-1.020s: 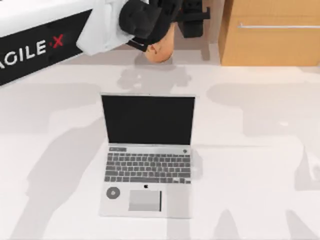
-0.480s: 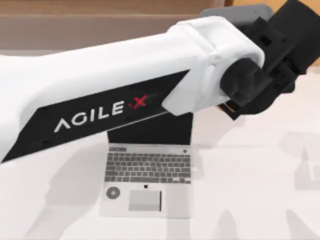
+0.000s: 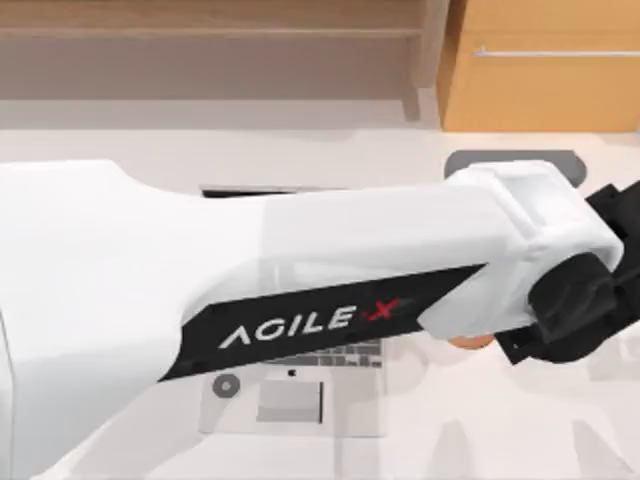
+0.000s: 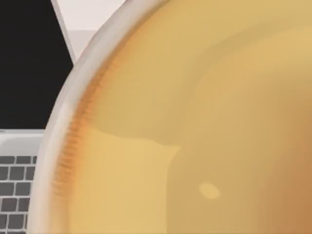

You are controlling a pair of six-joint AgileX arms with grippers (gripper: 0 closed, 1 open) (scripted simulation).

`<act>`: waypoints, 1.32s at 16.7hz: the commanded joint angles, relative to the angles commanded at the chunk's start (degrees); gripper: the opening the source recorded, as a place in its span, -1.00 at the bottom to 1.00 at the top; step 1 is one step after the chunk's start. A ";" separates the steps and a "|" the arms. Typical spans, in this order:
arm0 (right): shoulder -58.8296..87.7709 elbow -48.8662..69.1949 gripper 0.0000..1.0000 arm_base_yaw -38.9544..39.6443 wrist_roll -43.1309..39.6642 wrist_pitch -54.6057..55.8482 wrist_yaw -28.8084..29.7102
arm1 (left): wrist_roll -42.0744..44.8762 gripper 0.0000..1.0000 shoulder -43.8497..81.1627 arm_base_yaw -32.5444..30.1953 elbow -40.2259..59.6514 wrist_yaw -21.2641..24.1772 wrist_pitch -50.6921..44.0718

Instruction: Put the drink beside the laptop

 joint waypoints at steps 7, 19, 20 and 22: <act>0.00 0.00 1.00 0.00 0.00 0.00 0.00 | -0.74 -1.00 0.48 -0.24 -0.25 0.33 -0.71; 0.00 0.00 1.00 0.00 0.00 0.00 0.00 | 4.00 -1.00 0.85 -6.01 -3.92 2.86 5.40; 0.00 0.00 1.00 0.00 0.00 0.00 0.00 | 4.14 -1.00 0.49 -6.15 -4.28 3.58 5.57; 0.00 0.00 1.00 0.00 0.00 0.00 0.00 | 4.33 -1.00 -0.08 -6.40 -4.66 4.68 5.33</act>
